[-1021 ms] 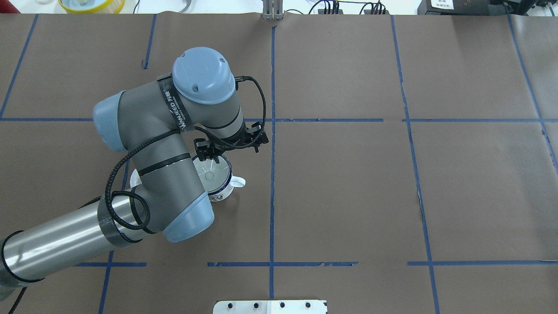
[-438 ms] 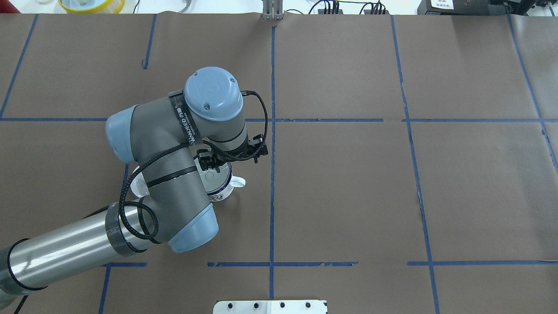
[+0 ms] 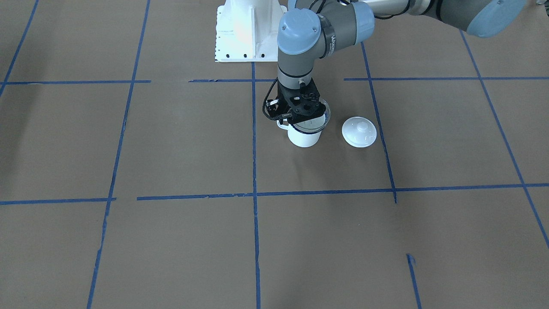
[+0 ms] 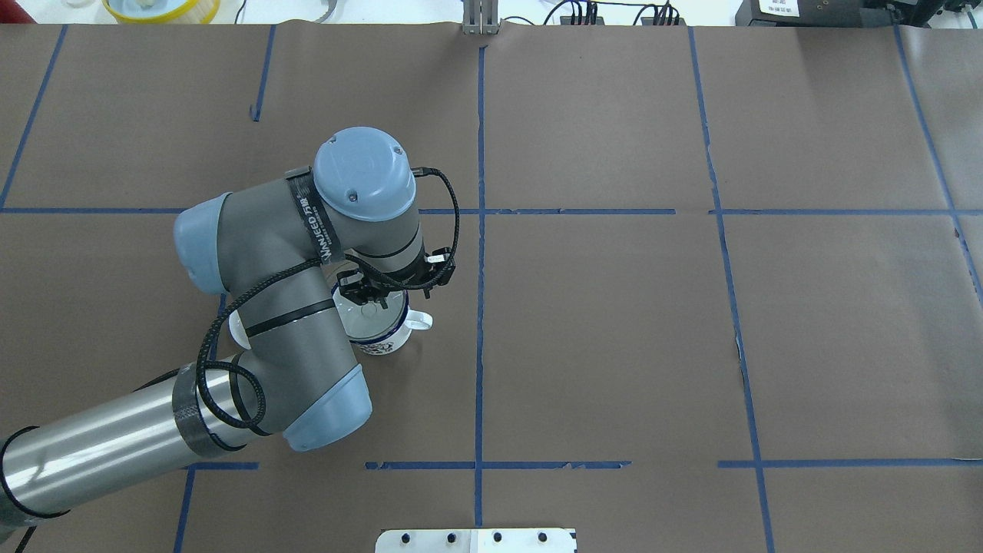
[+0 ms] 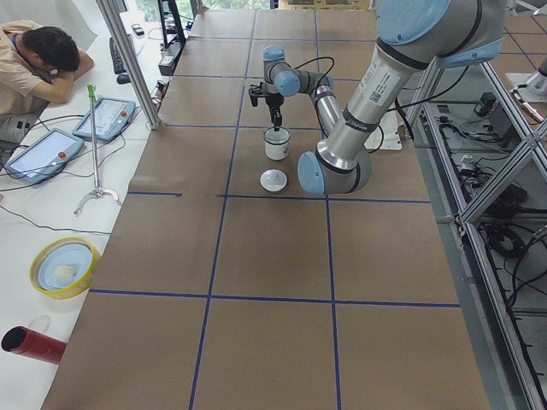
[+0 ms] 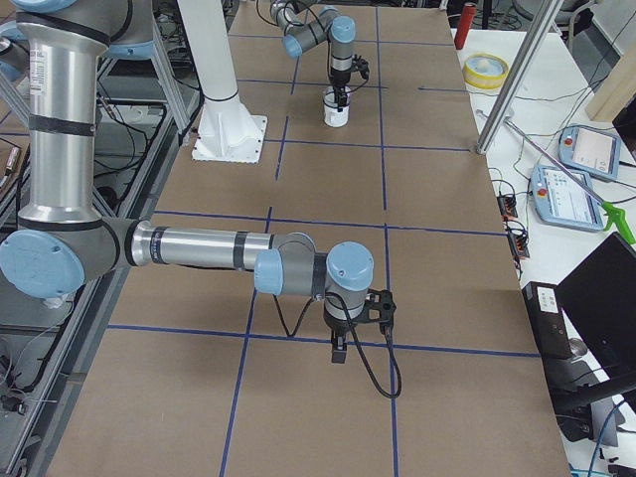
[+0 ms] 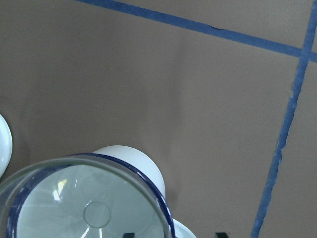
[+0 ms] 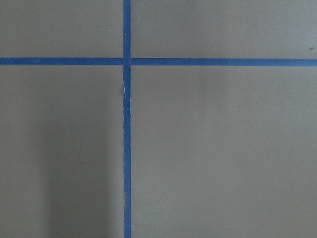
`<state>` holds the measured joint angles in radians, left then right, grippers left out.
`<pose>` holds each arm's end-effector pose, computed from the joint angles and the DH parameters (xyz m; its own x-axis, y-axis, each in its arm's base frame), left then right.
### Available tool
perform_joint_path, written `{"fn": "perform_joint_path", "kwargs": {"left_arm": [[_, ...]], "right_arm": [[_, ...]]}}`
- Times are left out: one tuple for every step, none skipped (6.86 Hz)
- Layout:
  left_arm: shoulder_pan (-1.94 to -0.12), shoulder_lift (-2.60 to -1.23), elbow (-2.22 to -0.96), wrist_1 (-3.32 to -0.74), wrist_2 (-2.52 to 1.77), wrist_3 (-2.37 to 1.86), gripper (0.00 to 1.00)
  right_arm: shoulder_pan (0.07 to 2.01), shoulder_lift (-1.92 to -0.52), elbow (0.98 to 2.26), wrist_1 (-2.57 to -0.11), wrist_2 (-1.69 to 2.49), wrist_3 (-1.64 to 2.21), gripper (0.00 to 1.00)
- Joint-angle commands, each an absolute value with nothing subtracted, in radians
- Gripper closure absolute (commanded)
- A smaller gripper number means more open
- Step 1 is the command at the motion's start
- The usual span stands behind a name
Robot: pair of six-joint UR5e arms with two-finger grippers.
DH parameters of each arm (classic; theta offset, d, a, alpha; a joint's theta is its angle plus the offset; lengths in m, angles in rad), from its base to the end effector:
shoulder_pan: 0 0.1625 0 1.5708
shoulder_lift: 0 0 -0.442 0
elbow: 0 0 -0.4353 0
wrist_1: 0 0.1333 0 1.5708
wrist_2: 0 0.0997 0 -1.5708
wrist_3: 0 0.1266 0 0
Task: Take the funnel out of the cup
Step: 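Move the left gripper over the mug and lower onto the glass funnel, then close the left gripper on the funnel stem inside the mug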
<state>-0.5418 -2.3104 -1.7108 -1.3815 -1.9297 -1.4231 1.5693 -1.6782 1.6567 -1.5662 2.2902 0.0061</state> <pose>0.5777 -0.4514 0.1815 0.6963 -0.2583 -0.6697 0.1908 0.9661 -0.1742 0.0492 -0.4860 0.7082 0.7522 0.0161 0.6587 -0.0031 0.9998 -0.0209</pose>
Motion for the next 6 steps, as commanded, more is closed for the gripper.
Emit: {"fn": "perform_joint_path", "kwargs": {"left_arm": [[-0.543, -2.31, -1.724, -1.368, -1.93, -1.422, 0.56], [-0.543, -2.31, -1.724, -1.368, -1.93, -1.422, 0.7], [-0.542, -2.31, -1.724, -1.368, -1.93, -1.422, 0.95], [-0.543, -2.312, -1.726, -1.359, -1.93, -1.422, 1.0], [-0.543, -2.315, -1.755, -1.335, -1.93, -1.408, 1.0], [-0.546, -2.319, -1.828, -1.259, -1.928, -1.364, 1.0]], "right_arm": [[1.569, -1.678, 1.657, -1.566, 2.29, 0.006, 0.0], [1.569, -1.678, 1.657, -1.566, 2.29, 0.006, 0.0], [1.569, -1.678, 1.657, -1.566, 2.29, 0.006, 0.0], [1.569, -1.678, 1.657, -1.566, 2.29, 0.006, 0.0], [1.569, -1.678, 1.657, -1.566, 2.29, 0.006, 0.0], [1.569, -1.678, 1.657, -1.566, 2.29, 0.006, 0.0]]}}
